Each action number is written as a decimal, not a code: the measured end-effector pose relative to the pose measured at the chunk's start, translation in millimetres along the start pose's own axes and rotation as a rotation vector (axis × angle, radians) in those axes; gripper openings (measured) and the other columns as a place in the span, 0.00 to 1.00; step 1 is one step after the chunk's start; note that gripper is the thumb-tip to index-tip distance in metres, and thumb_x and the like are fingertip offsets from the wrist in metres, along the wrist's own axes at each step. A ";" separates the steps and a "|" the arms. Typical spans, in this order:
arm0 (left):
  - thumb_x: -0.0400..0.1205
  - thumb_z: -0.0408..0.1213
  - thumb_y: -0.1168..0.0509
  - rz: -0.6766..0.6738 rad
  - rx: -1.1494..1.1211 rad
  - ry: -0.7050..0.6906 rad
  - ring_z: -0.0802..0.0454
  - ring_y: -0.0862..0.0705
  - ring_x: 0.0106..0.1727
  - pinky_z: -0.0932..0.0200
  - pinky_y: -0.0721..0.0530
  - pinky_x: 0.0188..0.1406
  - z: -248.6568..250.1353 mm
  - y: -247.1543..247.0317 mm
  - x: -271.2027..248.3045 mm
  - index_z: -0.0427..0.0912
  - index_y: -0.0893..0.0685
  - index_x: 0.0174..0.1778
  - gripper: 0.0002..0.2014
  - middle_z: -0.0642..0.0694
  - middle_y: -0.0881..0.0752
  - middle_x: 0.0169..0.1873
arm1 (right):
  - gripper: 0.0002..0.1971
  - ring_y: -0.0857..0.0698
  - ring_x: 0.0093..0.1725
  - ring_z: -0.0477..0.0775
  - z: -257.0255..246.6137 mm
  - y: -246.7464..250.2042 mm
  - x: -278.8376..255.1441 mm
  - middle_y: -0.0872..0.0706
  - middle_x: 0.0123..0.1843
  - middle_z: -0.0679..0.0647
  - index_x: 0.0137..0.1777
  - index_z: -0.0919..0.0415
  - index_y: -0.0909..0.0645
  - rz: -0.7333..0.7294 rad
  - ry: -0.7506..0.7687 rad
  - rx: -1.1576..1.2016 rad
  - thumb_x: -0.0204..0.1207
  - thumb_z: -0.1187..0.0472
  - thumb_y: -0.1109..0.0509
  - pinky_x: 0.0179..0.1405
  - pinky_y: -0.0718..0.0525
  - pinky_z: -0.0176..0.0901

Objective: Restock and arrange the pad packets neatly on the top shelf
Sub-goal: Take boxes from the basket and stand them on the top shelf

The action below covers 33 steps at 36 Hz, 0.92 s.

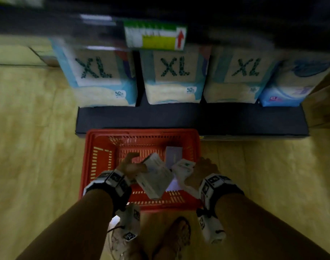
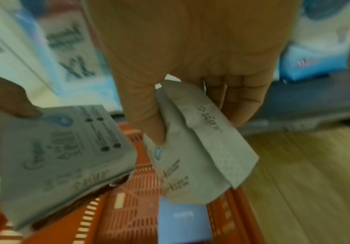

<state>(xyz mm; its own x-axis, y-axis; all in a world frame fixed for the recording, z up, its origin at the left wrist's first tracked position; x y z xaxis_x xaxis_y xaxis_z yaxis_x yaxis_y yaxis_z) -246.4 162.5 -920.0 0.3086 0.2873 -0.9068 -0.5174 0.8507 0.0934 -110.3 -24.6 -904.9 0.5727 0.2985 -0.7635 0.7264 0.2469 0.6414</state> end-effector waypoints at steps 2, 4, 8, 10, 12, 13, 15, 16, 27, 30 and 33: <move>0.74 0.20 0.33 0.004 -0.021 -0.042 0.41 0.17 0.42 0.52 0.17 0.35 6.8 7.8 -9.5 0.47 0.27 0.68 0.28 0.38 0.17 0.45 | 0.19 0.26 0.72 0.62 -5.3 15.7 -11.4 0.25 0.66 0.48 0.68 0.41 0.31 0.017 -0.024 0.009 0.78 0.44 0.38 0.66 0.27 0.56; 0.75 0.20 0.35 -0.005 -0.042 -0.097 0.42 0.18 0.41 0.55 0.18 0.35 33.0 20.4 -50.9 0.45 0.24 0.67 0.26 0.38 0.18 0.44 | 0.30 0.23 0.69 0.59 -18.5 54.8 -42.5 0.25 0.69 0.53 0.72 0.49 0.32 0.071 -0.088 0.100 0.71 0.40 0.33 0.61 0.25 0.49; 0.66 0.22 0.34 -0.098 -0.086 -0.165 0.44 0.16 0.33 0.59 0.20 0.30 75.8 24.9 -110.8 0.37 0.18 0.56 0.21 0.39 0.15 0.34 | 0.36 0.22 0.68 0.59 -32.7 97.8 -74.2 0.23 0.71 0.57 0.74 0.54 0.33 0.054 0.011 0.182 0.69 0.44 0.26 0.62 0.23 0.46; 0.67 0.22 0.33 -0.113 -0.097 -0.211 0.49 0.14 0.30 0.63 0.18 0.25 104.3 30.5 -158.7 0.41 0.18 0.51 0.18 0.45 0.13 0.32 | 0.42 0.24 0.71 0.61 -39.1 134.1 -106.8 0.25 0.73 0.59 0.77 0.56 0.36 0.058 0.038 0.205 0.65 0.46 0.22 0.67 0.25 0.52; 0.62 0.25 0.32 -0.160 -0.111 -0.262 0.46 0.17 0.39 0.60 0.18 0.34 133.7 34.0 -205.4 0.43 0.21 0.58 0.26 0.44 0.15 0.42 | 0.42 0.25 0.71 0.60 -45.7 172.9 -142.4 0.27 0.73 0.56 0.75 0.54 0.36 0.078 0.053 0.141 0.64 0.44 0.23 0.66 0.25 0.52; 0.59 0.27 0.34 -0.188 -0.117 -0.291 0.42 0.18 0.43 0.56 0.20 0.40 146.3 35.0 -225.7 0.43 0.23 0.61 0.31 0.41 0.17 0.47 | 0.40 0.23 0.69 0.58 -47.5 190.1 -158.8 0.26 0.71 0.55 0.73 0.53 0.34 0.081 0.062 0.136 0.62 0.44 0.23 0.64 0.24 0.50; 0.59 0.28 0.34 -0.244 -0.102 -0.352 0.40 0.19 0.48 0.53 0.22 0.44 169.8 36.7 -265.8 0.41 0.25 0.66 0.34 0.37 0.18 0.51 | 0.36 0.20 0.64 0.56 -48.8 222.8 -191.3 0.22 0.67 0.54 0.68 0.53 0.32 0.090 0.093 0.167 0.62 0.46 0.22 0.60 0.21 0.47; 0.62 0.27 0.32 -0.266 -0.093 -0.387 0.40 0.19 0.47 0.54 0.23 0.42 181.0 37.5 -288.2 0.40 0.25 0.67 0.33 0.37 0.18 0.50 | 0.34 0.19 0.62 0.55 -48.9 239.4 -209.8 0.21 0.66 0.54 0.67 0.55 0.31 0.096 0.124 0.198 0.63 0.47 0.22 0.57 0.20 0.44; 0.59 0.27 0.34 -0.481 -0.162 -0.816 0.37 0.17 0.47 0.51 0.19 0.40 317.1 55.4 -546.0 0.41 0.20 0.62 0.31 0.35 0.15 0.51 | 0.23 0.23 0.42 0.51 -44.2 436.0 -429.8 0.23 0.49 0.53 0.55 0.49 0.33 0.270 0.342 0.195 0.67 0.45 0.25 0.38 0.25 0.46; 0.61 0.27 0.33 -0.449 -0.132 -1.011 0.37 0.16 0.48 0.46 0.18 0.43 353.8 48.7 -619.8 0.46 0.21 0.65 0.33 0.39 0.15 0.53 | 0.19 0.26 0.36 0.47 -34.1 482.6 -487.8 0.26 0.42 0.49 0.44 0.49 0.33 0.380 0.351 0.226 0.65 0.47 0.24 0.32 0.30 0.42; 0.65 0.25 0.31 -0.452 -0.100 -1.151 0.42 0.13 0.45 0.49 0.13 0.39 384.1 34.6 -677.5 0.51 0.23 0.66 0.33 0.40 0.15 0.53 | 0.20 0.25 0.37 0.50 -16.5 520.6 -534.9 0.24 0.45 0.54 0.49 0.57 0.29 0.475 0.376 0.264 0.66 0.52 0.23 0.35 0.27 0.44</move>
<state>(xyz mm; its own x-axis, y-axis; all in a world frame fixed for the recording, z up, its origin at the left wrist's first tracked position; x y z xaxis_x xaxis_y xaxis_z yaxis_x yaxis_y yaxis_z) -166.8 166.4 -144.5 0.9700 0.2394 0.0433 -0.2253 0.9512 -0.2109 -44.7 -40.5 -161.3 0.7170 0.6326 -0.2928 0.5235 -0.2113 0.8254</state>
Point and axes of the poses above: each hand's wrist, its own x-axis towards the middle knuckle, its own y-axis out of the back of the hand, z = x × y, the point moved 8 cm from there along x, towards the middle knuckle
